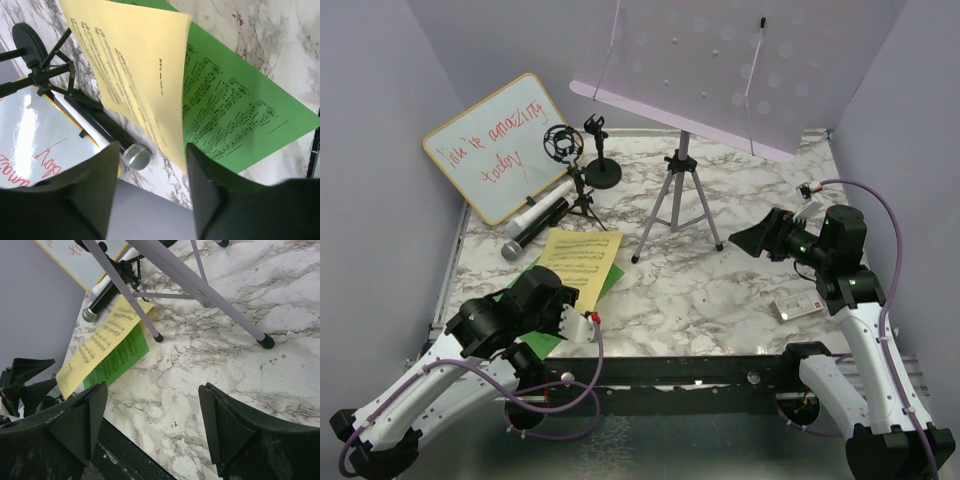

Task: Pack up the instrument practice props
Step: Place the sheet music at the center of the board.

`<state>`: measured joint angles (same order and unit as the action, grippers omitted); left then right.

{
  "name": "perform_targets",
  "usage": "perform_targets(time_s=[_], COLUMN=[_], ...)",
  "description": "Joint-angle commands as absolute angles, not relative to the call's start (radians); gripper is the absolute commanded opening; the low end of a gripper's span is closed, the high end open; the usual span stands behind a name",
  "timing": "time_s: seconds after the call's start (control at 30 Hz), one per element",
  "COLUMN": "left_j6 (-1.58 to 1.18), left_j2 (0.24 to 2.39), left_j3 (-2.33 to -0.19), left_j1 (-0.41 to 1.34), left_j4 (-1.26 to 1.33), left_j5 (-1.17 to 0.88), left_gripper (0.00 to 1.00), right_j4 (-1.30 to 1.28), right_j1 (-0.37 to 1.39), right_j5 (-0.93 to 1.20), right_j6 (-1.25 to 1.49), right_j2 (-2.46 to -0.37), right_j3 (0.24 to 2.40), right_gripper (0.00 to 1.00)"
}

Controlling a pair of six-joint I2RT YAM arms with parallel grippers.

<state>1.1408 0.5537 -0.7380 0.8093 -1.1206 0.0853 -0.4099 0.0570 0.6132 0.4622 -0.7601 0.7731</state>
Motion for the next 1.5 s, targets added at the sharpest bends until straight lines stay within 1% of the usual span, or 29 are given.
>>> perform_targets(time_s=[0.0,0.2,0.3,0.37,0.47,0.5,0.67,0.73,0.83,0.97,1.1,1.23,1.4,1.47], left_j6=[1.095,1.051,1.007,0.948,0.814,0.745,0.368,0.204,-0.006,-0.271,-0.528,-0.708,-0.824,-0.85], left_j2=[0.541,0.549,0.56,0.571,0.592,0.606,0.803,0.887,0.98,1.025,1.036,1.04,1.087,1.115], left_j3=[-0.756,-0.808,-0.834,-0.845,-0.863,-0.871,-0.933,-0.955,-0.955,-0.89,-0.786,-0.654,-0.549,-0.525], left_j1=[0.814,0.814,0.814,0.814,0.814,0.814,0.814,0.814,0.814,0.813,0.815,0.849,0.95,0.966], left_j4=[-1.173,-1.192,-1.156,-1.093,-0.931,-0.874,-0.674,-0.626,-0.576,-0.498,-0.469,-0.41,-0.348,-0.332], left_j5=[0.118,0.14,0.162,0.184,0.21,0.213,0.231,0.264,0.233,0.157,0.132,0.107,0.199,0.22], left_gripper=[0.63,0.77,0.8,0.84,0.97,0.99,0.99,0.99,0.98,0.97,0.95,0.92,0.91,0.91], right_j4=[-0.376,-0.375,-0.381,-0.377,-0.361,-0.354,-0.34,-0.331,-0.321,-0.319,-0.309,-0.284,-0.241,-0.232], right_j1=[0.053,0.052,0.052,0.052,0.052,0.052,0.056,0.057,0.058,0.062,0.069,0.078,0.088,0.096], right_j5=[0.663,0.684,0.673,0.67,0.673,0.676,0.677,0.681,0.684,0.68,0.674,0.667,0.659,0.657], right_j6=[0.451,0.434,0.419,0.417,0.421,0.42,0.416,0.418,0.422,0.42,0.419,0.418,0.419,0.419], right_j2=[-0.773,-0.796,-0.801,-0.805,-0.811,-0.813,-0.82,-0.819,-0.815,-0.807,-0.8,-0.798,-0.792,-0.787], right_j3=[0.746,0.732,0.729,0.725,0.712,0.708,0.694,0.688,0.679,0.672,0.659,0.643,0.612,0.609], right_gripper=[0.81,0.83,0.85,0.86,0.87,0.87,0.87,0.87,0.87,0.87,0.87,0.88,0.88,0.88])
